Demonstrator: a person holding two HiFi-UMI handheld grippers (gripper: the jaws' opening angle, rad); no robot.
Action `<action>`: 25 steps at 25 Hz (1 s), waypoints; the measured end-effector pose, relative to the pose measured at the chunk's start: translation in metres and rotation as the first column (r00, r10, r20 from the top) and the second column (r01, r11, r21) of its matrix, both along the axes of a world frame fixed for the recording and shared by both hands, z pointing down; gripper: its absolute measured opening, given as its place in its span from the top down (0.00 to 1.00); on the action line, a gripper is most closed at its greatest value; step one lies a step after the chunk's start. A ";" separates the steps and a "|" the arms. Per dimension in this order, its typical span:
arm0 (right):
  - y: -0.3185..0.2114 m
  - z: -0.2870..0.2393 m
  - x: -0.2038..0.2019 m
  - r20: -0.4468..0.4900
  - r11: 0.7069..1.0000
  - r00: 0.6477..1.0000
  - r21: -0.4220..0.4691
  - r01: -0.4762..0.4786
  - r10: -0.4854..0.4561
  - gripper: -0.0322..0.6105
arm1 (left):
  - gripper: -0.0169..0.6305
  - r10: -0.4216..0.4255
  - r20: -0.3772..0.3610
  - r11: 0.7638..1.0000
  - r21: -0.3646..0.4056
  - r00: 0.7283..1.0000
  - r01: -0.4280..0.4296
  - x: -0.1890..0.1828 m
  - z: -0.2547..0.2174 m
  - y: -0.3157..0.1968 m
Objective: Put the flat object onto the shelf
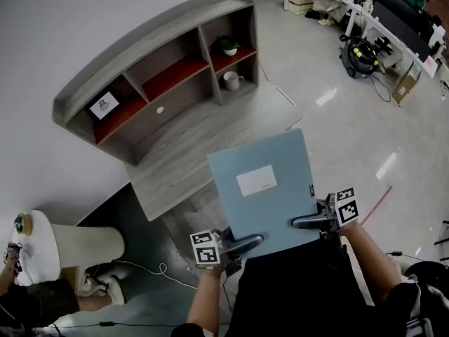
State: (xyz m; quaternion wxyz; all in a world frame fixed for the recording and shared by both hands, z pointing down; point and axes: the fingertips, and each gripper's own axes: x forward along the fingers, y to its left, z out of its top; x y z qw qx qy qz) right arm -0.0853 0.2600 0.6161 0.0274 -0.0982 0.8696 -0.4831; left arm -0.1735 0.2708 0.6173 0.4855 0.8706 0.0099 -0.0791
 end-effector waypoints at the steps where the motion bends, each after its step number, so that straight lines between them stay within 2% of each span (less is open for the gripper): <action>1: -0.002 0.000 -0.002 0.001 1.000 1.000 0.002 0.009 -0.009 0.52 | 0.52 -0.011 0.001 1.000 0.000 1.000 0.011 -0.002 0.001 -0.002; 12: -0.052 0.014 -0.005 0.040 0.992 0.992 -0.007 0.124 -0.124 0.51 | 0.52 -0.173 0.051 0.985 -0.010 0.984 0.174 -0.004 0.013 -0.041; 18: -0.122 0.015 0.017 0.063 0.978 0.976 -0.004 0.208 -0.207 0.51 | 0.52 -0.282 0.081 0.959 -0.013 0.956 0.284 0.018 0.012 -0.104; 25: -0.205 0.011 0.051 0.070 0.962 0.959 0.024 0.272 -0.273 0.51 | 0.52 -0.348 0.115 0.937 0.029 0.930 0.347 0.054 0.008 -0.183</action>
